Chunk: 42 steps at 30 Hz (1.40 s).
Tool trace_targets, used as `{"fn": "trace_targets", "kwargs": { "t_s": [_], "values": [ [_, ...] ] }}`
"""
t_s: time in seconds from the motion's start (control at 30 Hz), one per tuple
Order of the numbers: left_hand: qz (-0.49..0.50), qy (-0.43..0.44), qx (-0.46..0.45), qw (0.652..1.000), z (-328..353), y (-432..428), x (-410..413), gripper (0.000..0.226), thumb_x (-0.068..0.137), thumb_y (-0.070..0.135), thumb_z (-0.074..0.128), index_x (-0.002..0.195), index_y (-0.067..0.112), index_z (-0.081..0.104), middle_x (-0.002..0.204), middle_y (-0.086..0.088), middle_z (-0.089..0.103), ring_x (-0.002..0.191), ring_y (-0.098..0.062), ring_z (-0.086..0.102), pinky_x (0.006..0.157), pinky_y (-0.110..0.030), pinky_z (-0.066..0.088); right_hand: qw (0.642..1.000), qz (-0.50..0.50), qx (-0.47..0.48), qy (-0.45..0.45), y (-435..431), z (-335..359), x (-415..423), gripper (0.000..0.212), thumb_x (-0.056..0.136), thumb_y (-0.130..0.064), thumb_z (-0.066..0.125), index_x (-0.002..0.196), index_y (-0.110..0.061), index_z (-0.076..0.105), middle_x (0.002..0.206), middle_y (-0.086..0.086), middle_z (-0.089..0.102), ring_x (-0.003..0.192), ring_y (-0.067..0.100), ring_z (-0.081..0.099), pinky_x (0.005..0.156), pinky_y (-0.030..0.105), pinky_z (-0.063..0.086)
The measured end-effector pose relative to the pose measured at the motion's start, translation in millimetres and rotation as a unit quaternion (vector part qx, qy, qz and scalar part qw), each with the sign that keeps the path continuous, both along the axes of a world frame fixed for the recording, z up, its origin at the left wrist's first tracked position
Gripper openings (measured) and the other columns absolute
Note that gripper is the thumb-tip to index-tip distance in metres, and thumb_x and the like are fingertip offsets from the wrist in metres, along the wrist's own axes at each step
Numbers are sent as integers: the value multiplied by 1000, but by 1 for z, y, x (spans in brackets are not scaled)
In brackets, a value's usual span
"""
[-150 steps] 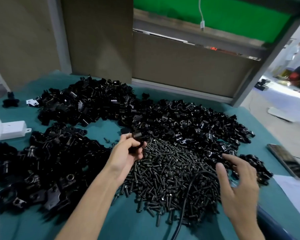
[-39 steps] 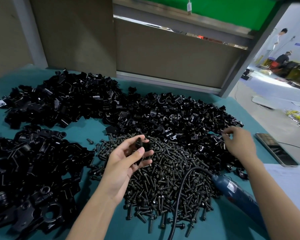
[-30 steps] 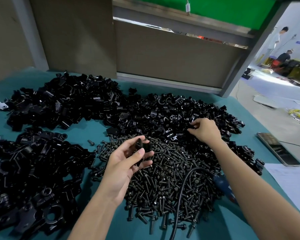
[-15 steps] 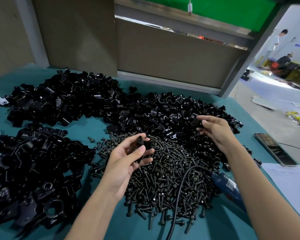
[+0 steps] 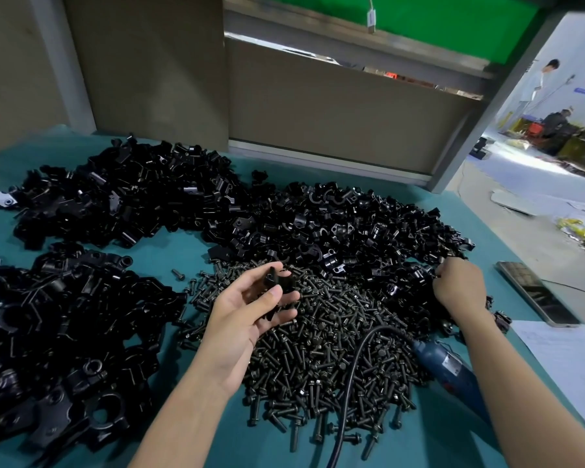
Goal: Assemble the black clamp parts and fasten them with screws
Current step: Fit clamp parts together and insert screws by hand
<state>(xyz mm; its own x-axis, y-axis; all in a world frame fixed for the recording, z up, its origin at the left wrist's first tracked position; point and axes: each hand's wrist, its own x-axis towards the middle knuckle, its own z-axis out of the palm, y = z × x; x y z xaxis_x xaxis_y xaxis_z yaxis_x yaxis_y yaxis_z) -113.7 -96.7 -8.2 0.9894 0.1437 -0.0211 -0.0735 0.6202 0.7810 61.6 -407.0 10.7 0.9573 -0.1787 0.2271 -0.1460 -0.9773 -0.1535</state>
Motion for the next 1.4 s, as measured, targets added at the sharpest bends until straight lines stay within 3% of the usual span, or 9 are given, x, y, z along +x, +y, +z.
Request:
{"fn": "trace_targets", "kwargs": {
  "t_s": [0.1,0.23,0.37,0.53,0.8,0.93,1.03,1.17,1.4],
  "values": [
    [2,2,-5,1000,0,1,0,32,78,10,67,107,20,78,116,-6,73,101,-29,73,74,-29,59,1000,-9,-7,-17,0,4,1,25,78,21,54,68,-2,53,66,22,51,72,39,50,63,38,33],
    [-2,-3,3,1000,1,0,0,32,80,11,67,108,20,77,118,-6,72,102,-29,72,75,-29,59,986,58,130,-85,24,32,-18,27,89,15,50,107,0,63,108,18,65,102,32,58,78,35,45],
    [-25,4,37,999,2,-4,-1,34,79,13,69,111,19,76,118,-7,73,104,-30,72,77,-30,60,887,302,347,48,86,60,-67,23,97,3,51,94,-18,60,94,-7,68,87,4,63,66,17,51],
    [-45,12,23,999,4,-7,-3,34,74,12,73,108,17,77,110,-9,75,103,-25,72,76,-31,60,806,498,292,129,155,64,-98,24,97,7,49,93,-14,59,89,-1,66,87,10,61,82,24,49],
    [-15,0,-107,994,8,-1,-1,45,79,9,66,123,2,60,113,-15,74,100,-24,74,78,-29,61,814,447,371,22,190,43,-103,14,94,-7,64,103,-17,64,90,-11,61,78,5,57,76,23,48],
    [-2,-13,-149,989,6,1,0,39,79,8,65,118,3,62,110,-11,75,100,-22,74,76,-27,60,817,391,423,-41,184,26,-110,20,91,-11,71,109,-19,71,101,-7,71,90,10,68,83,30,56],
    [3,-10,-144,990,4,0,1,39,79,7,65,118,2,61,109,-10,75,103,-19,72,79,-28,59,776,384,500,2,179,16,-114,31,91,-3,68,114,-23,72,105,-7,74,99,6,69,85,20,53],
    [-6,-11,-135,991,3,-2,1,43,80,8,65,121,1,60,112,-12,74,104,-23,72,79,-29,60,697,347,627,31,176,11,-118,31,86,1,70,108,-21,72,106,-3,75,103,11,69,85,22,53],
    [23,12,-21,999,3,-4,1,48,75,16,73,122,12,63,102,-7,77,97,-19,74,83,-30,60,744,396,535,-48,177,10,-124,33,83,3,74,105,-21,69,108,-2,73,107,16,68,95,34,54]
  ]
}}
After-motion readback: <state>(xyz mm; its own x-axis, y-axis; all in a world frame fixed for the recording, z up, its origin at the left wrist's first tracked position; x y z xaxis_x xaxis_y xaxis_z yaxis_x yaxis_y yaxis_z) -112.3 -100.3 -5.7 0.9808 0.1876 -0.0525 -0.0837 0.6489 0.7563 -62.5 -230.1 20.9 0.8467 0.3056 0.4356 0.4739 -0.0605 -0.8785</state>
